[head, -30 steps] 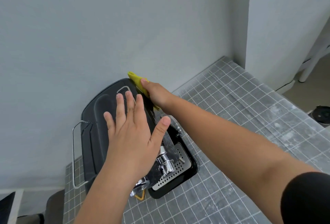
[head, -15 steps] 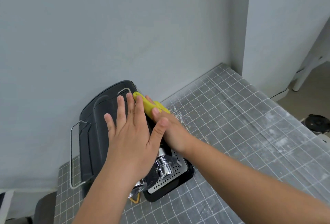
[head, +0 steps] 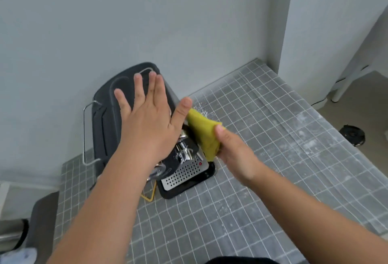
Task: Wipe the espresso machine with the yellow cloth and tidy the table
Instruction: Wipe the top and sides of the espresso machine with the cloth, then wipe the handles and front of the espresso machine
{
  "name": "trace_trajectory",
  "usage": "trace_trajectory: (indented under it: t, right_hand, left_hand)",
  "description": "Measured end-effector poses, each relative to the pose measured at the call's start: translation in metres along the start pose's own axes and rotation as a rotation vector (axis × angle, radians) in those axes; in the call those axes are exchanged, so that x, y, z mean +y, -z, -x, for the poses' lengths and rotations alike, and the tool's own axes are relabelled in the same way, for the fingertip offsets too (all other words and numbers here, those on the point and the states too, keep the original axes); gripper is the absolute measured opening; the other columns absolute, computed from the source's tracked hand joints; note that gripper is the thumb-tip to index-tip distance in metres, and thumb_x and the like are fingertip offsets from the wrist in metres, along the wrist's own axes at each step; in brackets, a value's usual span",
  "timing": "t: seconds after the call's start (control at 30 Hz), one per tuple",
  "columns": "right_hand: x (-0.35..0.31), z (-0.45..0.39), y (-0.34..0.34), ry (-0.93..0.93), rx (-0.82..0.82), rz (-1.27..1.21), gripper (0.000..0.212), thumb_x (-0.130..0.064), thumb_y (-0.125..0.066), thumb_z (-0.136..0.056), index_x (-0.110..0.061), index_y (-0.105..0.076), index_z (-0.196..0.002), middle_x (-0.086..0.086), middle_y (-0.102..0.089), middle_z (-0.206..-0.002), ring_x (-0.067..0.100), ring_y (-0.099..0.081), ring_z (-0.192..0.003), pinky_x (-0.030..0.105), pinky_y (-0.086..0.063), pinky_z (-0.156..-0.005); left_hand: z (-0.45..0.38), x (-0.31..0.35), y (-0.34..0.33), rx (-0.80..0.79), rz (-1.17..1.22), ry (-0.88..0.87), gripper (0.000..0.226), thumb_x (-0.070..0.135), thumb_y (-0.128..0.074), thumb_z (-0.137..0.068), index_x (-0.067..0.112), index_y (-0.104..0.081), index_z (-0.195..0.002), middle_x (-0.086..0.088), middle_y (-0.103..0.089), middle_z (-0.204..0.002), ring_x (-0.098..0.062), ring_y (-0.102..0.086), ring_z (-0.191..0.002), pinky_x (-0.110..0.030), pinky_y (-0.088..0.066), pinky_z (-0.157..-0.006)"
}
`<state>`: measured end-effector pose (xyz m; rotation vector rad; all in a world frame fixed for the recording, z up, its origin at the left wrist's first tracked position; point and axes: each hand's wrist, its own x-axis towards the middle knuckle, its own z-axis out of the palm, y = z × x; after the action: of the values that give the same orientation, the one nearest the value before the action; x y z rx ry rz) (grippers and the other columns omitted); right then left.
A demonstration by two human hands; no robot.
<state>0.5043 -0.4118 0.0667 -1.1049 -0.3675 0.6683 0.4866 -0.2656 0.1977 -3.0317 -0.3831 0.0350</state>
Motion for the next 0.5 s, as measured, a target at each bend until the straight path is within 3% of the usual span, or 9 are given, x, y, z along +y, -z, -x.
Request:
trace_trajectory:
  t: [0.03, 0.1, 0.17, 0.23, 0.3, 0.37, 0.43, 0.5]
  right_hand:
    - [0.001, 0.004, 0.006, -0.081, 0.093, -0.134, 0.049, -0.049, -0.029, -0.099, -0.021, -0.059, -0.124, 0.002, -0.065, -0.125, 0.022, -0.06, -0.117, 0.046, -0.044, -0.101]
    - [0.009, 0.009, 0.022, -0.235, 0.362, -0.331, 0.048, -0.051, -0.034, -0.098, -0.02, -0.055, -0.127, 0.006, -0.067, -0.119, 0.026, -0.065, -0.107, 0.052, -0.049, -0.093]
    - [0.022, 0.012, 0.039, -0.388, 0.603, -0.242, 0.054, -0.055, -0.04, -0.095, -0.019, -0.05, -0.133, 0.007, -0.061, -0.127, 0.029, -0.061, -0.11, 0.055, -0.046, -0.096]
    - [0.031, 0.014, 0.047, -0.531, 0.71, -0.027, 0.061, -0.058, -0.041, -0.093, -0.018, -0.044, -0.139, 0.008, -0.052, -0.135, 0.031, -0.053, -0.118, 0.055, -0.041, -0.101]
    - [0.04, 0.014, 0.047, -0.599, 0.701, 0.104, 0.064, -0.055, -0.04, -0.094, -0.015, -0.037, -0.144, 0.013, -0.044, -0.143, 0.035, -0.047, -0.124, 0.053, -0.037, -0.104]
    - [0.044, 0.012, 0.039, -0.63, 0.642, 0.2, 0.062, -0.049, -0.038, -0.098, -0.01, -0.034, -0.145, 0.016, -0.039, -0.147, 0.036, -0.042, -0.129, 0.047, -0.036, -0.105]
    - [0.049, 0.009, 0.031, -0.642, 0.587, 0.321, 0.059, -0.046, -0.036, -0.099, -0.007, -0.035, -0.144, 0.017, -0.037, -0.148, 0.035, -0.04, -0.131, 0.044, -0.033, -0.104]
    - [0.053, 0.008, 0.025, -0.659, 0.56, 0.4, 0.059, -0.045, -0.036, -0.1, -0.005, -0.037, -0.143, 0.018, -0.039, -0.147, 0.035, -0.04, -0.131, 0.043, -0.033, -0.104]
  left_hand:
    - [0.008, 0.001, 0.0, 0.06, 0.036, -0.017, 0.089, 0.07, 0.001, -0.089, 0.011, 0.003, -0.156, -0.001, 0.002, -0.165, -0.024, 0.015, -0.151, -0.053, 0.016, -0.115]
    - [0.032, 0.002, -0.001, 0.277, 0.185, -0.109, 0.075, 0.058, -0.02, -0.099, 0.006, -0.023, -0.153, -0.005, -0.031, -0.158, -0.028, -0.01, -0.151, -0.053, 0.007, -0.118]
    - [0.059, 0.003, -0.011, 0.581, 0.331, -0.314, 0.046, 0.032, -0.043, -0.099, 0.004, -0.057, -0.133, -0.007, -0.066, -0.126, -0.031, -0.046, -0.135, -0.058, -0.018, -0.118]
    - [0.084, 0.0, -0.033, 0.71, 0.432, -0.543, 0.027, 0.012, -0.054, -0.09, 0.004, -0.07, -0.111, -0.007, -0.075, -0.097, -0.03, -0.067, -0.104, -0.055, -0.043, -0.102]
    - [0.106, -0.006, -0.064, 0.684, 0.49, -0.668, 0.022, 0.003, -0.059, -0.083, 0.005, -0.077, -0.096, -0.005, -0.075, -0.081, -0.027, -0.068, -0.082, -0.043, -0.052, -0.085]
    - [0.125, -0.018, -0.103, 0.616, 0.513, -0.691, 0.021, 0.0, -0.06, -0.08, 0.006, -0.079, -0.087, -0.003, -0.073, -0.075, -0.024, -0.064, -0.077, -0.034, -0.053, -0.077]
    - [0.143, -0.035, -0.143, 0.536, 0.522, -0.611, 0.021, 0.002, -0.059, -0.08, 0.008, -0.079, -0.083, -0.001, -0.071, -0.072, -0.02, -0.061, -0.077, -0.03, -0.051, -0.073]
    - [0.158, -0.052, -0.177, 0.402, 0.536, -0.414, 0.021, 0.01, -0.056, -0.085, 0.012, -0.077, -0.086, 0.002, -0.072, -0.077, -0.013, -0.058, -0.082, -0.031, -0.05, -0.073]
